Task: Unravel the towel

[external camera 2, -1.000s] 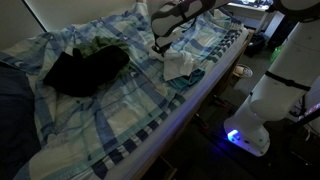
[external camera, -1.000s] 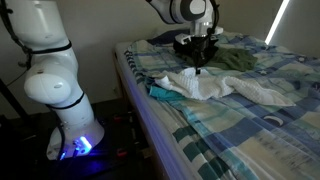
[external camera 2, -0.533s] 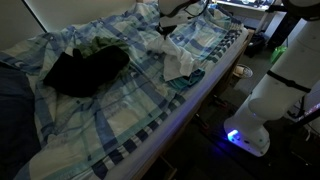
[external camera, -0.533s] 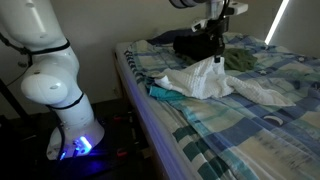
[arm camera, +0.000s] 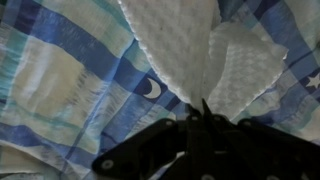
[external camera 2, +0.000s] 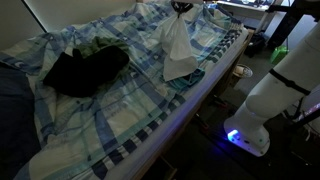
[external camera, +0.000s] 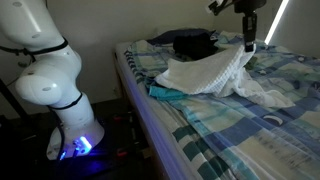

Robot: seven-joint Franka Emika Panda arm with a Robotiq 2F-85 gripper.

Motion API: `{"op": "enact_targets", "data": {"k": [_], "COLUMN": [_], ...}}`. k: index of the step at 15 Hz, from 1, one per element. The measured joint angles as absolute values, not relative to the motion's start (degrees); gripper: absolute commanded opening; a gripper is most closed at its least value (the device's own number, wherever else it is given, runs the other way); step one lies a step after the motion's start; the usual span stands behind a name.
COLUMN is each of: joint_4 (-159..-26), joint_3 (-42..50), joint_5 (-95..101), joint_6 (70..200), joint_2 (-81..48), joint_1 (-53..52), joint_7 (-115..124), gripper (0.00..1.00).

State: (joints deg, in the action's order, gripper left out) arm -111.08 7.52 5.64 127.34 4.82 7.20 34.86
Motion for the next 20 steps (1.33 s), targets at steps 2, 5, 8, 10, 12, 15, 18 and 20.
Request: {"op": "enact_targets", "data": {"k": [2, 5, 8, 10, 12, 15, 18, 20], "joint_4": [-111.1, -111.1, -111.1, -111.3, -111.3, -110.9, -109.4, -107.6], "joint_3": [8.4, 9.8, 11.7, 13.3, 15.0, 17.5, 19.3, 19.7], "joint_5": [5.6, 5.2, 3.2, 1.4, -1.0, -5.8, -11.0, -13.8], "joint_6": [127.4, 127.5, 127.6, 127.9, 128.1, 128.9, 129.1, 129.1], "joint_2": [5.7, 6.4, 6.3, 5.6, 4.4, 1.3, -3.0, -6.0], "joint_1": [8.7, 10.7, 12.5, 13.6, 14.7, 16.3, 17.9, 19.1], "joint_7": [36.6, 38.1, 38.3, 38.1, 37.0, 33.2, 28.2, 25.5], "gripper": [0.01, 0.01, 0.01, 0.01, 0.01, 0.01, 0.01, 0.01]}}
